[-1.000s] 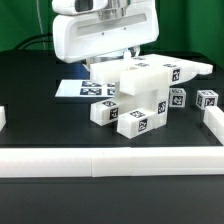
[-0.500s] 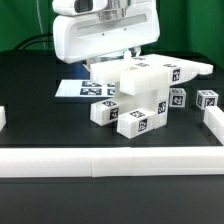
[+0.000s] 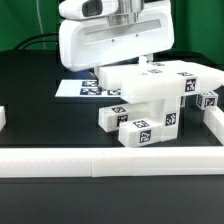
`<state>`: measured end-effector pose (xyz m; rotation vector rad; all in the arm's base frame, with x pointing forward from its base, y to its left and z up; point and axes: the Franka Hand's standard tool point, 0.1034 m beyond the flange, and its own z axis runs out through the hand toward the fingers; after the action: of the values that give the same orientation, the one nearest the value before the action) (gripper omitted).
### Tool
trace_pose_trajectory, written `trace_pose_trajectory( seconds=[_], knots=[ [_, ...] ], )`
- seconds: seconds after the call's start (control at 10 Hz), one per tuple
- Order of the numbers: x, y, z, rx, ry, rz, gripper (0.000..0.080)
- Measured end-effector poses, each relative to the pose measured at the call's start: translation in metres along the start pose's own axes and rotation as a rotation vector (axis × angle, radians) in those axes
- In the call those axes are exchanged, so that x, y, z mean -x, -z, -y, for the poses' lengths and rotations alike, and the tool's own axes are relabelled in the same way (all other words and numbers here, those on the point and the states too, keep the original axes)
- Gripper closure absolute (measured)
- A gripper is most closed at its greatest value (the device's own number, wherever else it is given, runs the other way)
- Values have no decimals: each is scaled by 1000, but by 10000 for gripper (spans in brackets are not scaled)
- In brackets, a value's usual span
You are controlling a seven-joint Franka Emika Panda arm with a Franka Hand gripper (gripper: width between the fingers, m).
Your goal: Assemble chair
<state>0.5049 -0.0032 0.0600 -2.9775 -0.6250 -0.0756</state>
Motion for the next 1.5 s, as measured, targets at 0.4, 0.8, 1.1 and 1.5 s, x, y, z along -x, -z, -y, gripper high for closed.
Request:
trace_pose_trajectory(
  seconds=[0.4,0.8,1.1,1.5],
  knots=[
    [-2,3,-11,8,2,-12,150],
    [-16,1,12,15,-64,4,150],
    [-43,-6,14,31,-92,0,150],
    [-47,-10,11,30,-117,5,150]
  ],
)
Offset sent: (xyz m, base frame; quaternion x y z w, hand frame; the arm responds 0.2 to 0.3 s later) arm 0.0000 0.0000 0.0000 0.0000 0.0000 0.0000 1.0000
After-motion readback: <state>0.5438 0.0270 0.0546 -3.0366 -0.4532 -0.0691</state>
